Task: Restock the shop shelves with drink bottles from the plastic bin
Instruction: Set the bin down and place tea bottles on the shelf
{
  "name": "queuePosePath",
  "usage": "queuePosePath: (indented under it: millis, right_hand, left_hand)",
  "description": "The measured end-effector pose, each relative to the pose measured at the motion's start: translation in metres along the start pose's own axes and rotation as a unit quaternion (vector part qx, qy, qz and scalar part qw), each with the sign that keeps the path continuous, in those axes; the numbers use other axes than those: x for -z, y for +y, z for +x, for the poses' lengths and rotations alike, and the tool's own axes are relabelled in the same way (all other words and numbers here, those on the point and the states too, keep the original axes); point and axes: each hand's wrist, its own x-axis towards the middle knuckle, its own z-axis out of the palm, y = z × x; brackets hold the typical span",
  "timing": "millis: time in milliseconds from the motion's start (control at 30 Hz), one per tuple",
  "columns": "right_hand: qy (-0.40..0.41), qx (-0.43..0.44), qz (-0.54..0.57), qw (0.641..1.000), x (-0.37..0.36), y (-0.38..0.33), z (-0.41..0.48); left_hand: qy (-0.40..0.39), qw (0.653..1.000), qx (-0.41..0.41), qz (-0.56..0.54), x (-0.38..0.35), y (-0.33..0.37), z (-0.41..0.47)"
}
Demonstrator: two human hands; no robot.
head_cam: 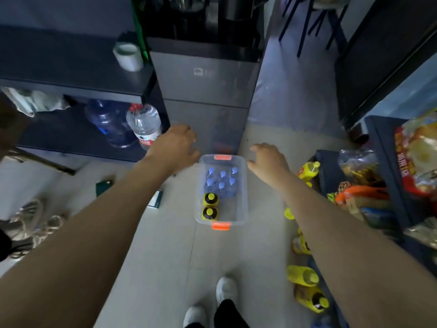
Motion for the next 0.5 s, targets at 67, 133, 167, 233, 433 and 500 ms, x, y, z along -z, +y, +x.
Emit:
queuePosePath:
  millis: [67,133,167,233,433,500]
  right_hand:
    - [-0.003,-0.007,0.001,1.000,-0.033,0.015,0.015]
    - [-0.003,-0.005,0.004,1.000,-0.057,0.025,0.023]
    - [-0.005,-0.003,0.006,1.000,-0.072,0.029,0.029]
    - [-0.010,-0.008,0.020,1.000,-0.105,0.038,0.043]
    - [-0.025,-0.015,0.068,0.997,-0.213,0.052,0.074]
    - [-0.029,-0.013,0.084,0.996,-0.255,0.055,0.082]
  left_hand:
    - [0.001,1.000,0.011,-0.006,-0.038,-0.007,0.011]
    - [0.014,0.999,0.029,-0.015,-0.065,-0.013,0.014]
    - [0.018,0.999,0.037,-0.021,-0.081,-0.015,0.016]
    - [0.014,0.998,0.049,-0.032,-0.119,-0.025,0.024]
    - [0.008,0.998,0.052,-0.046,-0.235,-0.056,0.032]
    - [0.004,0.997,0.057,-0.044,-0.276,-0.066,0.031]
